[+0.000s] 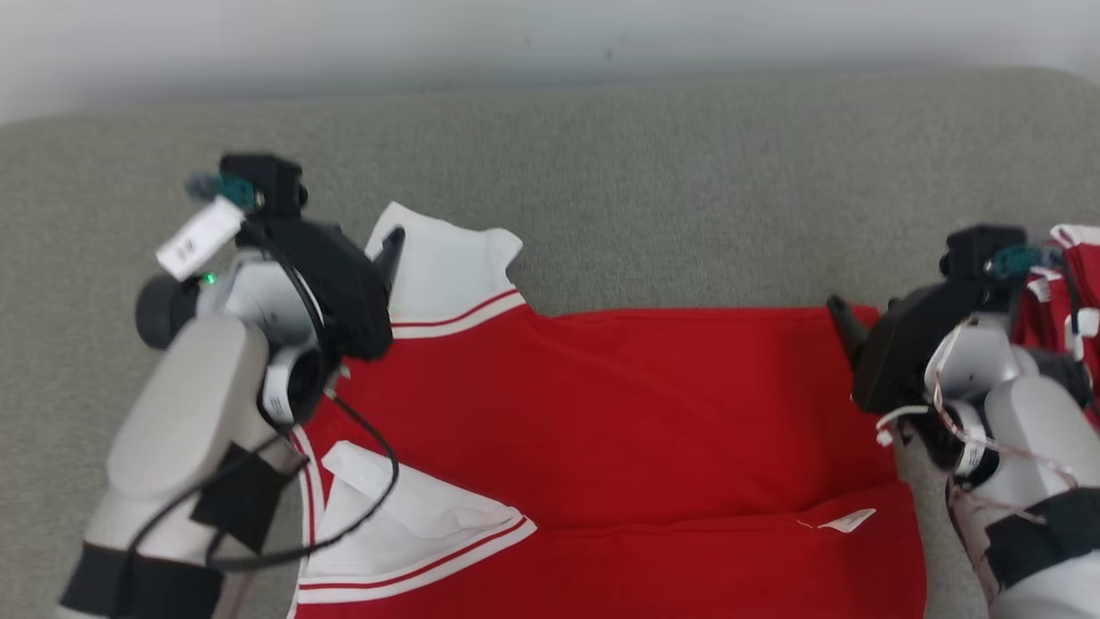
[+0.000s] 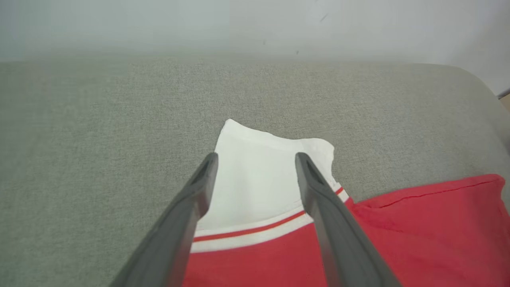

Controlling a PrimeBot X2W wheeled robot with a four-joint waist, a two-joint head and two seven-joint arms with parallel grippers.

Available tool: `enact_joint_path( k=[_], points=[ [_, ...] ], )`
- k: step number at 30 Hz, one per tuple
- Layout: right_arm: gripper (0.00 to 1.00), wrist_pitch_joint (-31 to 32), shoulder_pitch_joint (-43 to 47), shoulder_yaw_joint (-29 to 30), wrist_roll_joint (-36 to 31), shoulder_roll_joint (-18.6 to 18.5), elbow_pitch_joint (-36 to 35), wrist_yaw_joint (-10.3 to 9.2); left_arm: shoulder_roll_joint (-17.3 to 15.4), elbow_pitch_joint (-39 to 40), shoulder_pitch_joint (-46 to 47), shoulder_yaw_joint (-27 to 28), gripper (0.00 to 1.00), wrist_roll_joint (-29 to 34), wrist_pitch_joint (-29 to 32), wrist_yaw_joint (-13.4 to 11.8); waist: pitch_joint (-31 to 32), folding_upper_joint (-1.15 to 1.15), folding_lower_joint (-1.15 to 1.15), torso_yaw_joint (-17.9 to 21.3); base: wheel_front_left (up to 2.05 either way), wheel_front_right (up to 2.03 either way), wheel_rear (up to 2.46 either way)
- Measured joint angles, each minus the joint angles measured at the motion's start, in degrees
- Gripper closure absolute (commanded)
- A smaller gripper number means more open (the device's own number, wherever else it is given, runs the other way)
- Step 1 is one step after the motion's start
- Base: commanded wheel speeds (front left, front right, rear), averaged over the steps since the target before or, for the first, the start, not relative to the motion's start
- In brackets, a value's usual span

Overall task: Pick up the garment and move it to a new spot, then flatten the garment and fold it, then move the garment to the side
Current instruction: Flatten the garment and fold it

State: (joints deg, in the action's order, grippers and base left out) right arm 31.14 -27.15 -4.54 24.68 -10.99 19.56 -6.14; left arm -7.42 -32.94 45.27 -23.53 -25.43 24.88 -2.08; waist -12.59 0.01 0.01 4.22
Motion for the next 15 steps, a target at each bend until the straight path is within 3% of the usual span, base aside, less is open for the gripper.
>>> enact_joint_path(
  k=[15],
  points=[
    [0.00,9.26,-7.66,0.74,-1.08,-0.03,0.63,-0.92,-2.13,-7.19,10.70,1.88,0.00,-0.47,9.98,-0.94,-10.38,0.01,0.01,2.79,0.00,0.00,0.00]
  ],
)
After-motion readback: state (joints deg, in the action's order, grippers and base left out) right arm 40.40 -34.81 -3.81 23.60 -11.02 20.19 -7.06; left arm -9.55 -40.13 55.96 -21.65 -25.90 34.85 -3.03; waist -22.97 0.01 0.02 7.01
